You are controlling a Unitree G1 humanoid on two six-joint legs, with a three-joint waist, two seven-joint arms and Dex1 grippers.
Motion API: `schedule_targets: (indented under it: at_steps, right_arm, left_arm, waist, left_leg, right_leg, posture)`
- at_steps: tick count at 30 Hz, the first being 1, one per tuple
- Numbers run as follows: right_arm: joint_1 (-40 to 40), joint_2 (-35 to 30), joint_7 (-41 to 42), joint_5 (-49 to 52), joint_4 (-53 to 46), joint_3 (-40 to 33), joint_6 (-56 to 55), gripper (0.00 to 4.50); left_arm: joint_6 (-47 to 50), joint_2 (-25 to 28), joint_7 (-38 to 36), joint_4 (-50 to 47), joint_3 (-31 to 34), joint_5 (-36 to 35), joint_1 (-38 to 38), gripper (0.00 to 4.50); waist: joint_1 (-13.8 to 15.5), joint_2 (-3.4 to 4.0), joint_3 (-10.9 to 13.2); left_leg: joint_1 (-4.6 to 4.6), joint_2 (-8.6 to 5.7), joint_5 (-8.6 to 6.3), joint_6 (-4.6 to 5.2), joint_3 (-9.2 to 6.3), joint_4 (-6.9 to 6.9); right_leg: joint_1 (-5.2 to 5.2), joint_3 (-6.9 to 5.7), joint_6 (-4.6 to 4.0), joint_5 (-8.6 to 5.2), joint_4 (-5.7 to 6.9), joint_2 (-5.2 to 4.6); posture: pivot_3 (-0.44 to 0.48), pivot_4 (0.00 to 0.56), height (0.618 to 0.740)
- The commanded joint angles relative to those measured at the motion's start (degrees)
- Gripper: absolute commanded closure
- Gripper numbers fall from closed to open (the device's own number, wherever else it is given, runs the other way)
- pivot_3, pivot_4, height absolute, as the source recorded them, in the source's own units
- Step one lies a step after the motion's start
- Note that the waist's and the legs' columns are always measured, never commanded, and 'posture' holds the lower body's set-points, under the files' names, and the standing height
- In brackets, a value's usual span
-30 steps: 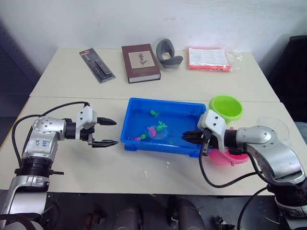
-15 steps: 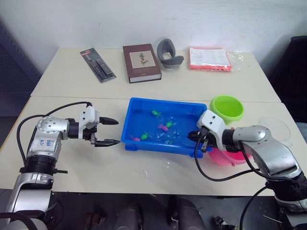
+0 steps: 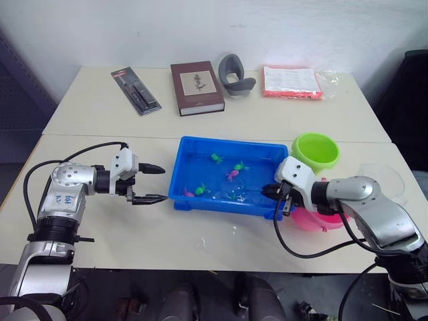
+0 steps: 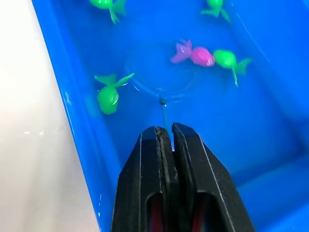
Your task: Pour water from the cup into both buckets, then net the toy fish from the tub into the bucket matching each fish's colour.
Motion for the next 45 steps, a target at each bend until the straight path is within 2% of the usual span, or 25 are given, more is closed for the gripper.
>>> schedule_targets:
  at_steps: [1,7,30,36,40,45]
  right_arm:
    - [-0.2,0.0,-1.4,-1.5,0.3,-1.4,-2.5,4.5]
    - [-1.8,1.0,-2.9,-2.3,1.7,-1.4,-1.5,4.5]
    - [-1.0,2.9,-5.3,-6.0,2.5,-1.9,-9.0,4.5]
    - [4.9,0.8,-3.0,-3.8,-3.4,-6.5,-15.4,4.5]
    - [12.0,1.2,-3.0,-1.7,-9.2,-11.6,-19.3,4.5]
    - [24.3,3.2,-4.9,-0.1,-16.6,-19.5,-23.1,4.5]
  left_arm:
    - [-0.6,-0.2,-0.1,-0.4,0.8,-0.3,-0.1,0.03]
    - [-0.6,-0.3,0.0,-0.2,0.8,-0.2,-0.5,0.03]
    - [-0.1,-0.6,0.2,-1.1,0.8,-0.4,-0.6,0.03]
    - [-0.3,-0.8,-0.7,-2.2,1.6,-1.8,-0.4,0.03]
    - [1.1,-1.9,-1.3,-5.0,1.8,-3.8,-0.1,0.03]
    - [9.3,-5.0,-1.2,-13.9,1.8,-9.4,1.5,0.03]
  waist:
    - [0.0,0.0,0.0]
    - [0.0,0.0,0.0]
    - [0.0,0.0,0.0]
    - [0.1,0.0,0.0]
    - [0.2,0.0,0.0]
    - [0.6,0.0,0.0]
  left_leg:
    - [0.0,0.0,0.0,0.0,0.0,0.0]
    - [0.0,0.01,0.0,0.0,0.0,0.0]
    - [0.0,0.01,0.0,0.0,0.0,0.0]
    - [-0.02,-0.01,0.0,0.0,-0.01,-0.01]
    - [-0.02,-0.01,0.0,0.0,-0.04,0.0]
    - [-0.02,-0.03,0.0,0.0,-0.05,0.0]
  right_leg:
    - [0.0,0.0,0.0,0.0,0.0,0.0]
    - [0.0,0.0,0.0,0.0,0.0,0.01]
    - [0.0,0.0,0.0,0.0,0.0,0.01]
    - [0.0,-0.01,0.0,0.0,-0.03,0.0]
    - [0.02,-0.03,0.02,0.01,-0.02,0.01]
    - [0.04,-0.01,0.03,0.02,-0.04,-0.01]
  posture:
    - [0.0,0.15,0.74]
    - [0.0,0.15,0.74]
    - [0.0,0.15,0.74]
    - [0.0,0.15,0.74]
    - [0.0,0.15,0.74]
    - [0.0,0.15,0.74]
